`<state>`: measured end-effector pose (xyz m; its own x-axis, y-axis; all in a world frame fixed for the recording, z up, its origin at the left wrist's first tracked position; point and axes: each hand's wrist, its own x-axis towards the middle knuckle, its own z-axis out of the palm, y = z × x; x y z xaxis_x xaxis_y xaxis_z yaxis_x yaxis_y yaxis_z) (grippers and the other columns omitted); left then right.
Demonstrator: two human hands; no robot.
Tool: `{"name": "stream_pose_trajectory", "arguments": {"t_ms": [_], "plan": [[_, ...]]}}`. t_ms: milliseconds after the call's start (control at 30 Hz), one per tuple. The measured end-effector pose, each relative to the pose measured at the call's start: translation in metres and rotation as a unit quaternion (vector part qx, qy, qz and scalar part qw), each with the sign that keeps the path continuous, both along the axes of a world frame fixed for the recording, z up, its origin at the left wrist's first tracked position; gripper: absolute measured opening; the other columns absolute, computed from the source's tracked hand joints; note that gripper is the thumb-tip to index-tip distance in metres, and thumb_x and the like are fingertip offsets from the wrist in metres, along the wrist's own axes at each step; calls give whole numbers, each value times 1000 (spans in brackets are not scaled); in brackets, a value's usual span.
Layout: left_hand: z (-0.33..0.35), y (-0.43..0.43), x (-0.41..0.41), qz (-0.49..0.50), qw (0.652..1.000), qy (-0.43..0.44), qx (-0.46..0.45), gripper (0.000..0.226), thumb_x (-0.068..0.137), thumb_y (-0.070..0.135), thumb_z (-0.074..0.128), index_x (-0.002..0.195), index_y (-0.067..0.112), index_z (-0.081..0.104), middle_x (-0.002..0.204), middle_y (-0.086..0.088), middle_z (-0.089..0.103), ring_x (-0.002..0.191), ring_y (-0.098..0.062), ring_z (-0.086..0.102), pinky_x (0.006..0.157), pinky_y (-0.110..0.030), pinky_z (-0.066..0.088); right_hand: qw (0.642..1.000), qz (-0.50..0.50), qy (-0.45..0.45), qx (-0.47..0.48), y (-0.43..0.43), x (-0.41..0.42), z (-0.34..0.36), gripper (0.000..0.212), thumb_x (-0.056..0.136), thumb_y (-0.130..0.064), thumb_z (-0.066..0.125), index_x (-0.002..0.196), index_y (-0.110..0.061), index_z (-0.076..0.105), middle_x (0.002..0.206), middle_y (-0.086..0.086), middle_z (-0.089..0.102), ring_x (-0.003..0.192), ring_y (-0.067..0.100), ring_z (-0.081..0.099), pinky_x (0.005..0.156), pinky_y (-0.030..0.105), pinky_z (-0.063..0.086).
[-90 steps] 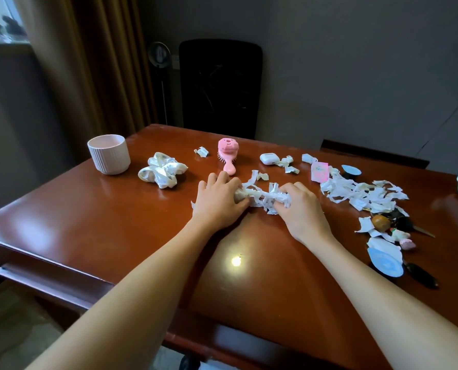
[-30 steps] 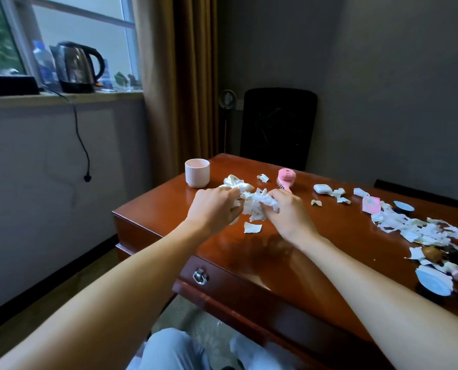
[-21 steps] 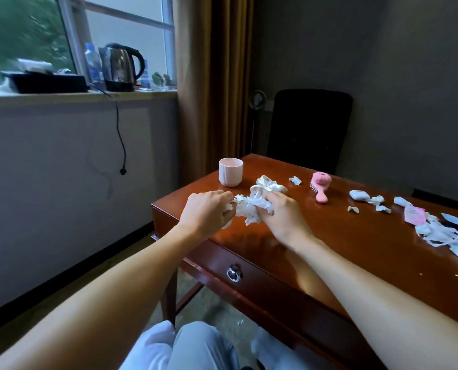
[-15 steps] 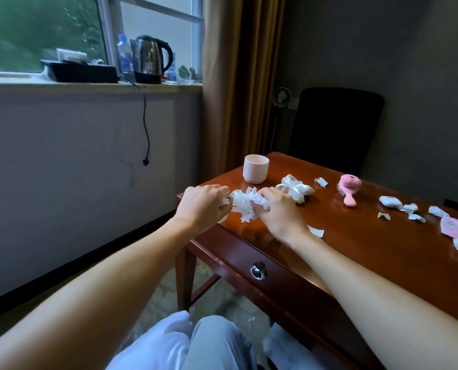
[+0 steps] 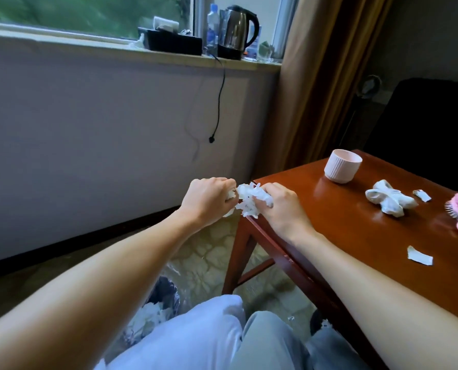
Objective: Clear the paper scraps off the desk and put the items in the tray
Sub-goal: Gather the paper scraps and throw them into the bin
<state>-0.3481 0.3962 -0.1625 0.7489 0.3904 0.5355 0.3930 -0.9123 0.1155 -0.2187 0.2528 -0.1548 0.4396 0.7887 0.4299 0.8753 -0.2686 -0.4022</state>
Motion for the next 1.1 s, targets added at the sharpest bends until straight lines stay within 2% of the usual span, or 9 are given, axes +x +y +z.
{"name": "stream_pose_trajectory", "arguments": {"t_ms": [67, 167, 233, 400, 500, 700, 867, 1000, 1100], "plan": [[-9, 10, -12, 9, 1000, 0, -15, 20, 92, 37, 52, 83, 20, 58, 82, 5, 65, 72, -25, 59, 56, -28, 30, 1000, 14, 4, -5, 17, -8, -9, 28, 98, -39, 55, 104, -14, 65, 95, -4, 57, 84, 14, 53, 62, 15, 36], [-27, 25, -31, 24, 999, 9, -28, 21, 92, 38, 52, 85, 19, 59, 82, 4, 65, 71, -25, 59, 55, -28, 30, 999, 29, 16, -10, 38, -19, -22, 22, 98, -35, 56, 103, -15, 65, 97, -2, 60, 87, 16, 56, 71, 29, 47], [-42, 37, -43, 41, 998, 14, -39, 21, 92, 38, 51, 83, 21, 57, 81, 4, 65, 71, -25, 59, 54, -28, 29, 998, 44, 30, -18, 53, -26, -31, 18, 97, -30, 58, 101, -15, 65, 95, -3, 59, 86, 18, 55, 72, 34, 47], [-77, 53, -66, 77, 992, 5, -98, 19, 91, 36, 52, 80, 21, 56, 75, 6, 61, 64, -22, 50, 54, -29, 29, 994, 74, 59, -48, 83, -43, -60, 14, 95, -28, 58, 99, -16, 65, 91, -4, 57, 84, 18, 55, 72, 34, 45], [-94, 61, -76, 94, 987, -8, -132, 20, 93, 37, 53, 82, 20, 57, 69, 10, 52, 63, -18, 44, 56, -31, 38, 992, 86, 70, -58, 100, -54, -77, 15, 95, -28, 58, 101, -17, 65, 92, -3, 58, 85, 17, 55, 75, 35, 47], [-124, 82, -96, 117, 976, -9, -185, 20, 93, 36, 54, 83, 19, 60, 70, 10, 57, 66, -19, 55, 61, -34, 47, 986, 103, 103, -83, 129, -69, -113, 18, 97, -32, 57, 98, -16, 64, 92, -2, 58, 86, 18, 54, 77, 36, 48], [-158, 94, -111, 173, 944, -35, -278, 19, 92, 39, 52, 81, 26, 61, 56, 11, 56, 63, -18, 56, 59, -30, 40, 976, 117, 156, -100, 147, -84, -148, 18, 99, -34, 55, 91, -19, 61, 88, -4, 57, 80, 15, 53, 68, 32, 46], [-189, 103, -124, 196, 931, -31, -305, 18, 93, 39, 53, 87, 28, 66, 66, 8, 66, 66, -16, 59, 58, -29, 40, 968, 128, 179, -121, 160, -98, -179, 21, 99, -34, 55, 81, -24, 55, 82, -8, 53, 72, 8, 50, 59, 20, 34], [-213, 106, -131, 207, 925, -18, -318, 18, 93, 37, 52, 87, 28, 66, 72, 8, 68, 69, -16, 60, 59, -29, 43, 962, 124, 203, -135, 170, -108, -203, 37, 99, -31, 55, 66, -29, 39, 73, -9, 45, 64, 8, 43, 55, 24, 30]]}}
